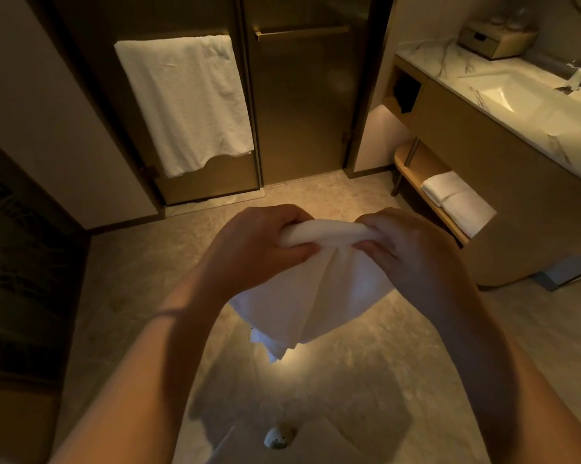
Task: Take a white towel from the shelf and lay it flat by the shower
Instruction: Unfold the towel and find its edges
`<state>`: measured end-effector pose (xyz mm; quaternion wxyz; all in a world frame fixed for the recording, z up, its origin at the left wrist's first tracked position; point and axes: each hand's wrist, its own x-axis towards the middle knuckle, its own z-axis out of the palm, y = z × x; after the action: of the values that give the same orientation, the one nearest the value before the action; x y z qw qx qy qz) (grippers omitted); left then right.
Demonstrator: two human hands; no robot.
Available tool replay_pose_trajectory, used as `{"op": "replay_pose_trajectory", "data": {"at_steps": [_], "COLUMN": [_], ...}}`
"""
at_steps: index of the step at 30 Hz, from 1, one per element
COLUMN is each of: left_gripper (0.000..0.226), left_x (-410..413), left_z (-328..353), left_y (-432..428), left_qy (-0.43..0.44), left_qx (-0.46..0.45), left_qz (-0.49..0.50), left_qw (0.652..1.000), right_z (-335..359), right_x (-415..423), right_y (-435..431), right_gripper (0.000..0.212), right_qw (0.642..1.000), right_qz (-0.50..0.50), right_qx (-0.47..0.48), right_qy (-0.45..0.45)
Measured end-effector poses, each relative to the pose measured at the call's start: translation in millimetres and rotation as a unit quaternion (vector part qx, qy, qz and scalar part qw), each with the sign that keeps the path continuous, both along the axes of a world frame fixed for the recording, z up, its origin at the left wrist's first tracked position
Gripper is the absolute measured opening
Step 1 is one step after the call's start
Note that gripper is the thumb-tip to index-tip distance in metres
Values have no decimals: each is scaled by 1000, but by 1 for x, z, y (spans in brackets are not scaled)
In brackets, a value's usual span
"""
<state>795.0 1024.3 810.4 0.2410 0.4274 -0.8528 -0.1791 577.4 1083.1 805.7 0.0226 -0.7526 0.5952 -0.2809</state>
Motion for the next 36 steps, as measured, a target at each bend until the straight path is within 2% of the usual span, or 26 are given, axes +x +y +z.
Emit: {"op": "replay_pose_trajectory", "data": {"at_steps": [4, 9, 12, 19, 22, 24, 26, 29, 32, 36], "left_gripper": [20, 21, 21, 24, 20, 18, 19, 21, 22, 23], "left_x": [8, -5, -8, -1, -8, -14, -19, -25, -32, -36], "left_z": [-3, 0, 5, 7, 7, 7, 5, 3, -2, -8], "left_y": [3, 6, 6, 8, 12, 13, 14, 13, 14, 15], "left_qy": [11, 34, 50, 112, 171, 192, 218, 237, 227, 238], "left_qx": [27, 42, 53, 98, 111, 111, 108, 109, 105, 108], "left_qz": [10, 1, -8, 12, 32, 50, 68, 86, 109, 133], "left_qw": [1000, 999, 997, 989, 978, 974, 968, 962, 962, 956], "right_z": [5, 9, 7, 7, 6, 0, -8, -24, -34, -47], "right_x": [-6, 1, 2, -10, -5, 4, 18, 33, 46, 57], "right_y": [-5, -5, -5, -9, -13, -10, -3, 5, 12, 22], "right_gripper": [17, 32, 21, 17, 23, 26, 20, 10, 11, 15], "right_qw": [1000, 999, 999, 997, 998, 988, 974, 973, 948, 925], "right_qz": [-8, 35, 31, 33, -4, -102, -167, -128, -83, -74], "right_qx": [-6, 18, 6, 26, -34, -108, -134, -73, -24, -17], "right_qy": [-4, 4, 24, -65, -46, -31, -76, -176, -305, -373]}}
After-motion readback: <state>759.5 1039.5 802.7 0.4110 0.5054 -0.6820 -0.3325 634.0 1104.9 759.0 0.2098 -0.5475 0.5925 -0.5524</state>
